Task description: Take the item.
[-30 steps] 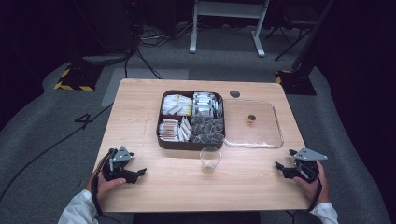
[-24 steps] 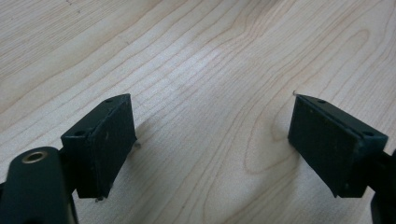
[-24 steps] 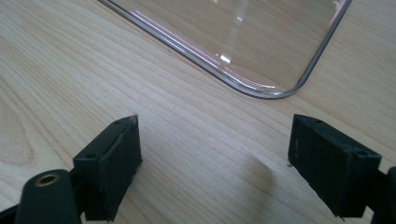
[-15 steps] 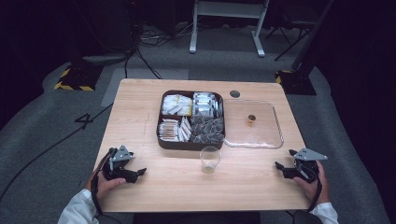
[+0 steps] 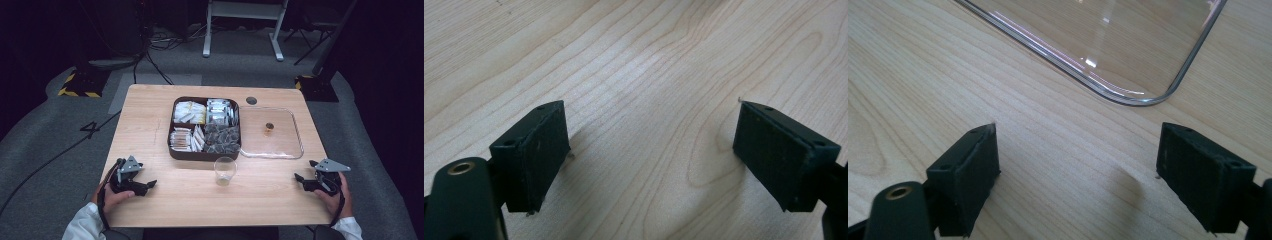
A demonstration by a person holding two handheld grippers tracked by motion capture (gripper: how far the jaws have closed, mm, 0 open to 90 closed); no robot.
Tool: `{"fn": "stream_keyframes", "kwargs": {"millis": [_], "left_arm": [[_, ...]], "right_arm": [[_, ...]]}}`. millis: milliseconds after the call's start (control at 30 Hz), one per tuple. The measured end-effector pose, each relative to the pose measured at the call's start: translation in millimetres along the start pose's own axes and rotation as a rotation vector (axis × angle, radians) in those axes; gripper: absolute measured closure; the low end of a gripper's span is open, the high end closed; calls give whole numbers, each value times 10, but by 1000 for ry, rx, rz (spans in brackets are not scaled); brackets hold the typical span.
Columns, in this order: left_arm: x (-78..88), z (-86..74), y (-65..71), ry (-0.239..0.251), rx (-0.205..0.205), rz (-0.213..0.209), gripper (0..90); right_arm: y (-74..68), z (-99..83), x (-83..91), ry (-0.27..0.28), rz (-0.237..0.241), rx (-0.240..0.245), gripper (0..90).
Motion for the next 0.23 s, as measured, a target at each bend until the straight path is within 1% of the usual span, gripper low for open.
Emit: {"fn": "stream_keyframes", "kwargs": {"millis": [233], "left_arm": [[-1,0,-4,0,0,1,149]], "right_arm": [[-1,0,1,1,0,4,175]]}}
Point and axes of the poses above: each handheld gripper's, and its own axes: x roughly backward along the jaws, z roughly out of its top, y roughly to its right, the point moved 8 cm from there along -x, roughly forward along the jaws, and after that the axes turned 12 degrees about -x, right-handed, at the moved point
